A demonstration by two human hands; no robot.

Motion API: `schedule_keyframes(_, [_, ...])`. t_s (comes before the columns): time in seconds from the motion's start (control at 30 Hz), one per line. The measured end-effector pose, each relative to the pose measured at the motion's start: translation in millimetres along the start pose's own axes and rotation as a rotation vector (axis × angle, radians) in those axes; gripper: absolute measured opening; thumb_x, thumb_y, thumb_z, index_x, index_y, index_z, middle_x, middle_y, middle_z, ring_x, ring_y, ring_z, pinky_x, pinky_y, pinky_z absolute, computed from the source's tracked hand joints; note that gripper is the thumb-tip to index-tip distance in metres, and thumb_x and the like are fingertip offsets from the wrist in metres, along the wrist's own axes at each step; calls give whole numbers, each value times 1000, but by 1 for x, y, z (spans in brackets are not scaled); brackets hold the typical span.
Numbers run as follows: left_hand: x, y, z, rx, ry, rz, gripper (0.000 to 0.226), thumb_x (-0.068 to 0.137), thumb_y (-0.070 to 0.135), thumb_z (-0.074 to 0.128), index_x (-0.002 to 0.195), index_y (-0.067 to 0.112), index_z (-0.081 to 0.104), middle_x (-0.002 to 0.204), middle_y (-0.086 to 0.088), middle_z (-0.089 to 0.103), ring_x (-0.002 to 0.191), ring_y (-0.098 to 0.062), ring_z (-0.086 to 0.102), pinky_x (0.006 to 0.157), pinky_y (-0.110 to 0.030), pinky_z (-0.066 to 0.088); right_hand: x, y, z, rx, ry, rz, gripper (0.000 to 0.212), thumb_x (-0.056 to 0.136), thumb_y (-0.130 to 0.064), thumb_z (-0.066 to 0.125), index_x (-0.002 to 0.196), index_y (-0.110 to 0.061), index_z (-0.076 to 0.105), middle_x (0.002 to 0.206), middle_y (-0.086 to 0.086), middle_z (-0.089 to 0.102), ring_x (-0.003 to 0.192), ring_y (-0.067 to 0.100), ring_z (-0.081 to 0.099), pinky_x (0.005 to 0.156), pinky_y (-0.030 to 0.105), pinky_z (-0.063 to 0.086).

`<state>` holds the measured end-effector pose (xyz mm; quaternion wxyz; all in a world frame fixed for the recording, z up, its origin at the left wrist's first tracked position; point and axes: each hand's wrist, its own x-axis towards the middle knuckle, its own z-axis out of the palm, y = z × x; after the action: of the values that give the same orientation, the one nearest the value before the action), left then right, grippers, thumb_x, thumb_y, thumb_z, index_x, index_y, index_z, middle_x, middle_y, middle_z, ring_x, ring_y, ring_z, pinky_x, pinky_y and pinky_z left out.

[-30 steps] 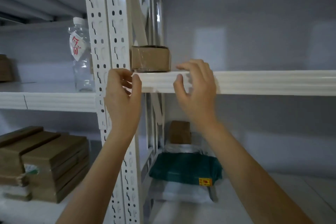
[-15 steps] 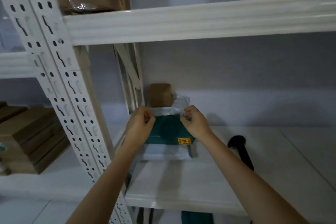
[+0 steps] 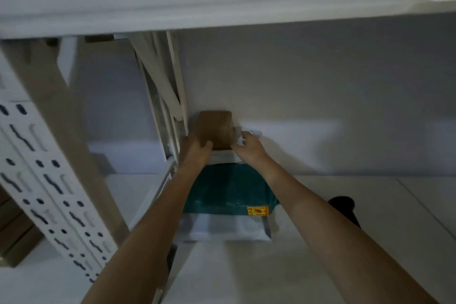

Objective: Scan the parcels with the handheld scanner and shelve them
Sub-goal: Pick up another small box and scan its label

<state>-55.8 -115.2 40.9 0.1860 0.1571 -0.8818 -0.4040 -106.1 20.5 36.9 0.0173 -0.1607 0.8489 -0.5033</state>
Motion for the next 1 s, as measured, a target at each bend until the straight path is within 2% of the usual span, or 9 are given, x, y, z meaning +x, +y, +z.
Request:
schedule_keyframes(0.1, [31,-4,6,-19,-12,-44,58,92,27,49,144,10,31,138,-17,46,121,-33,50,99,-39,43,23,-3,10,12,-49,46,40,93,-7,48,132,-1,44,129,20,53,121,31,49,94,30,40])
schedule_keyframes(0.2, [47,-3,12,-30,-3,-86,60,93,29,47,145,10,26,143,-16,40,125,-33,45,101,-40,39,40,1,19,26,-60,45,24,89,-6,50,113,-11,50,106,15,56,104,25,53,76,25,42])
schedule_keyframes(0.3, [56,-2,17,-46,5,-81,59,94,28,47,145,10,25,143,-16,40,126,-33,44,102,-41,38,52,6,23,25,-67,59,15,90,-7,49,103,-8,56,98,11,58,94,20,51,75,24,39])
schedule_keyframes(0.4, [60,-1,20,-116,29,-73,52,94,25,46,141,9,33,139,-15,45,123,-31,47,98,-35,38,55,3,24,53,-76,68,11,94,-19,46,84,-24,47,84,-1,51,93,18,47,74,23,37])
schedule_keyframes(0.57, [56,4,19,-256,76,-95,49,93,29,51,136,10,38,134,-13,49,120,-29,49,96,-35,39,55,2,14,314,20,126,26,96,-28,40,102,-8,55,105,15,59,99,24,54,91,35,46])
schedule_keyframes(0.7, [44,11,20,-337,95,-85,37,92,24,52,122,4,47,119,-16,55,109,-27,54,82,-29,39,54,8,2,485,31,203,34,92,-41,51,99,-7,49,86,6,57,90,23,58,79,34,54])
schedule_keyframes(0.8, [34,20,24,-367,112,-27,30,93,20,51,119,5,48,108,-12,53,102,-21,52,82,-25,37,52,12,-3,514,13,214,59,87,-49,56,114,2,51,99,13,61,101,28,63,85,34,55])
schedule_keyframes(0.9, [28,29,26,-348,96,4,48,96,26,47,138,6,41,118,-5,50,106,-17,49,86,-22,36,43,11,-16,515,69,223,62,91,-54,45,128,-4,44,115,11,56,108,26,58,94,37,49])
schedule_keyframes(1.0, [24,33,27,-391,89,-9,42,96,30,43,122,1,59,121,-14,56,109,-24,55,85,-24,38,36,8,-34,589,71,224,55,95,-53,32,122,-9,53,112,13,61,100,26,59,88,37,52])
